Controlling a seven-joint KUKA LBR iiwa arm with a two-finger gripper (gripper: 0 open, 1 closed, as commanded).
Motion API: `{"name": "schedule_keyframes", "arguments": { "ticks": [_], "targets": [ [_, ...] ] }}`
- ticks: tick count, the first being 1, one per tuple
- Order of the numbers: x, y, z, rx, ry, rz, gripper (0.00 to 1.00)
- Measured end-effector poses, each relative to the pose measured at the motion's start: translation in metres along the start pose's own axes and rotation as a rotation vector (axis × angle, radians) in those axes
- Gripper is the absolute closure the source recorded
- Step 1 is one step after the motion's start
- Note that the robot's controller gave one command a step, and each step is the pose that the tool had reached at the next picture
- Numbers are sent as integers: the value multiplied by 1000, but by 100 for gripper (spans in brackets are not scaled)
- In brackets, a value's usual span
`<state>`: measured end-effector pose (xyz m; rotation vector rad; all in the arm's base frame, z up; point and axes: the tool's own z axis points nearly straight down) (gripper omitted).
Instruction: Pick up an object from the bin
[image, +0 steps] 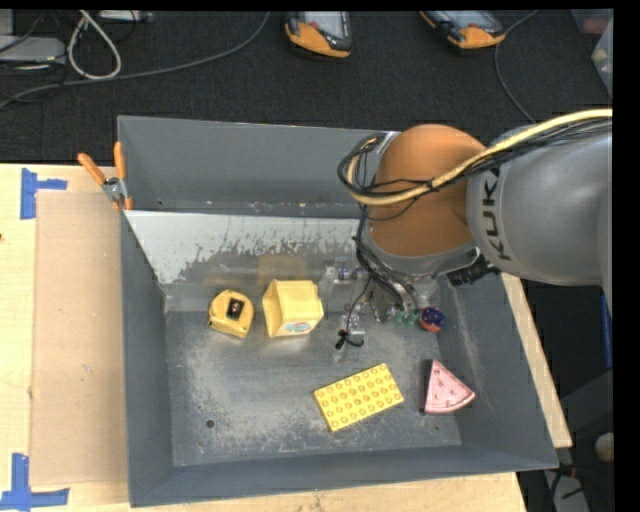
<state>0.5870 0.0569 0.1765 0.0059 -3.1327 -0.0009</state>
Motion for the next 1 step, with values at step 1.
{"name": "schedule_keyframes", "arguments": {
  "ticks": [1],
  "targets": [
    [-2, 0, -5, 0, -7, 1, 0]
  ]
}}
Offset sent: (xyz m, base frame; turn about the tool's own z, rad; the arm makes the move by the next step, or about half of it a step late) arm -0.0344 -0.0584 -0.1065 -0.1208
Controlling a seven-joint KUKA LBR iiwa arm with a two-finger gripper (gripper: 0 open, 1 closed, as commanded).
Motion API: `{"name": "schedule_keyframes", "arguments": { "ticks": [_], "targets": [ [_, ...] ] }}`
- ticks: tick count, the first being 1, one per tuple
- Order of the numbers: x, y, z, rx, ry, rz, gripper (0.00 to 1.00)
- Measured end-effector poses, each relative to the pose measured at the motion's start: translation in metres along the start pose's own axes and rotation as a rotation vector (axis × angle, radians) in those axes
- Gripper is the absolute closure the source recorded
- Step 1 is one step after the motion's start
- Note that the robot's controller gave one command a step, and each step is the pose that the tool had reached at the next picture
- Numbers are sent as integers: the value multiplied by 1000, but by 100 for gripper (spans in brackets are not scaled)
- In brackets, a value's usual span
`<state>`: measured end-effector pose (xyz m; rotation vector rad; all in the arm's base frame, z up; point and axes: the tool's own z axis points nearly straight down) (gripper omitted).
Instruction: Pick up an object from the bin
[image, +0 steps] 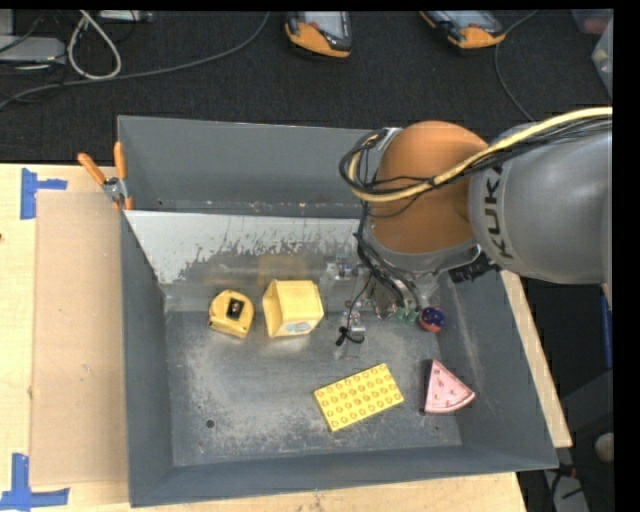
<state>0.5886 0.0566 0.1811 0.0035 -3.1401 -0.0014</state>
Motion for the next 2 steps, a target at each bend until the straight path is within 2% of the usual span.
{"name": "schedule_keyframes", "arguments": {
  "ticks": [1, 2],
  "targets": [
    [22, -35, 69, 0, -2, -79, 0],
    [67, -57, 60, -2, -1, -305, 0]
  ]
}}
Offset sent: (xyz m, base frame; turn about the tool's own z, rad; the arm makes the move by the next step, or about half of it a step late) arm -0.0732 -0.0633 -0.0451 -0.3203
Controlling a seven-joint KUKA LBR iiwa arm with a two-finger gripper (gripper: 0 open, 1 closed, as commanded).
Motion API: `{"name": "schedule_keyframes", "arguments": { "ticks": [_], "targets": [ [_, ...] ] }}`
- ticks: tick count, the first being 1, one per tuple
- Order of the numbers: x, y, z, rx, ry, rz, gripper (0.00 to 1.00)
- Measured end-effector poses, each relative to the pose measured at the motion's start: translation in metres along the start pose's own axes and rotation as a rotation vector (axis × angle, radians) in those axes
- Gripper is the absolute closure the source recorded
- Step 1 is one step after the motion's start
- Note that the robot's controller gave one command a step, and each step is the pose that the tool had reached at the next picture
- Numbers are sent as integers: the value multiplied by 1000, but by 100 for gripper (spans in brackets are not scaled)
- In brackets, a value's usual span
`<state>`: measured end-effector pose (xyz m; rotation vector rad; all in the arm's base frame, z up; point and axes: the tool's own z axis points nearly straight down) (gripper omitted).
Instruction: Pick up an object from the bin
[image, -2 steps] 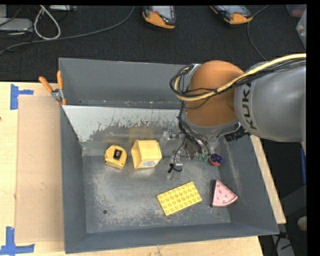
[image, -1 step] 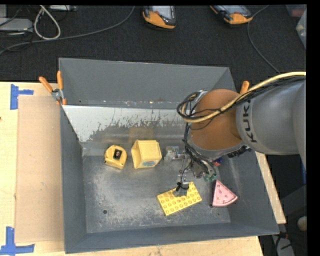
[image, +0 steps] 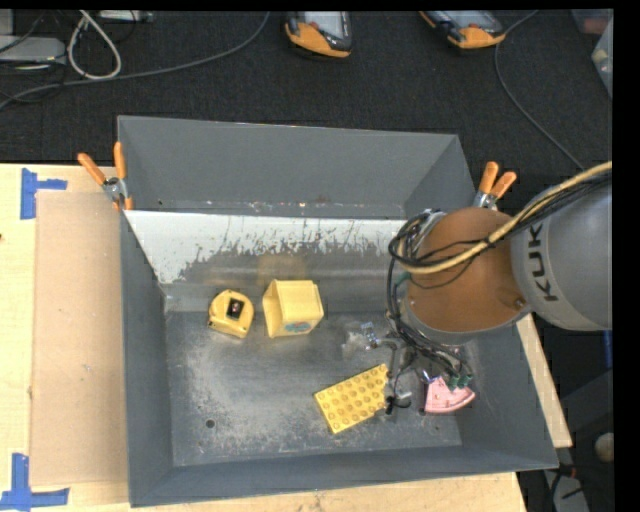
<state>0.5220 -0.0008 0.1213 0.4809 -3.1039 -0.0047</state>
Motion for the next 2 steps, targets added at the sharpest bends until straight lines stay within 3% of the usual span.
{"name": "schedule_keyframes", "arguments": {
  "ticks": [1, 2],
  "targets": [
    [24, 2, 6, 2, -2, 9, 0],
    [24, -22, 53, 1, -4, 116, 0]
  ]
}}
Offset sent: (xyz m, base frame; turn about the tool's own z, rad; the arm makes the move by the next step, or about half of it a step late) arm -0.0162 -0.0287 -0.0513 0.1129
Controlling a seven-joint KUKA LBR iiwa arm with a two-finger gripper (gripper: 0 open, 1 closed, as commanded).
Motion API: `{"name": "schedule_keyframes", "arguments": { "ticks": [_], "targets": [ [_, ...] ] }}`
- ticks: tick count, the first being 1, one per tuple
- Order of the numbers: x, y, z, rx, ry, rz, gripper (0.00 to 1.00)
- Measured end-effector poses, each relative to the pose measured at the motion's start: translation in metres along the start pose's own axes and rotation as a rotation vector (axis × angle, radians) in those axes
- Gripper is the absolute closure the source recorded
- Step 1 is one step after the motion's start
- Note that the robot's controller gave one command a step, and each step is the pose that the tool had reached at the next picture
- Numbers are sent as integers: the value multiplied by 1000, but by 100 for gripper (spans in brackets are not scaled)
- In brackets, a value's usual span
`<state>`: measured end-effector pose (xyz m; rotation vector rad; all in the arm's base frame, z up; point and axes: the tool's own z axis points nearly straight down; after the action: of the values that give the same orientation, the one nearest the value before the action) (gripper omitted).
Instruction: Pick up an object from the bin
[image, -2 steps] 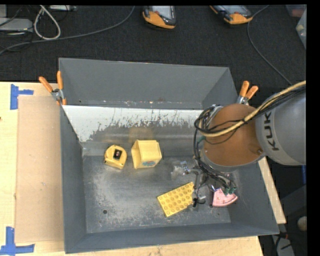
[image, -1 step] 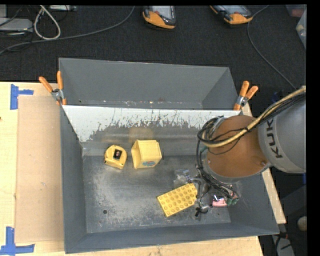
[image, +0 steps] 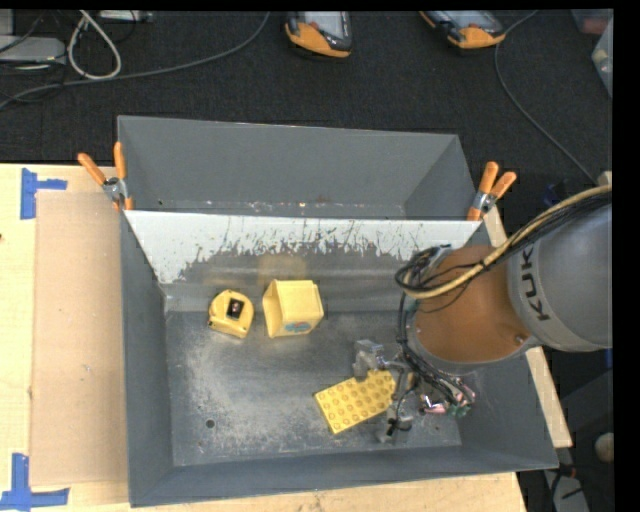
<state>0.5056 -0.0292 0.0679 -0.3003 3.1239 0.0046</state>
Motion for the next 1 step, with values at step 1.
{"name": "schedule_keyframes", "arguments": {
  "ticks": [1],
  "targets": [
    [-1, 19, -3, 0, 1, -187, 100]
  ]
}}
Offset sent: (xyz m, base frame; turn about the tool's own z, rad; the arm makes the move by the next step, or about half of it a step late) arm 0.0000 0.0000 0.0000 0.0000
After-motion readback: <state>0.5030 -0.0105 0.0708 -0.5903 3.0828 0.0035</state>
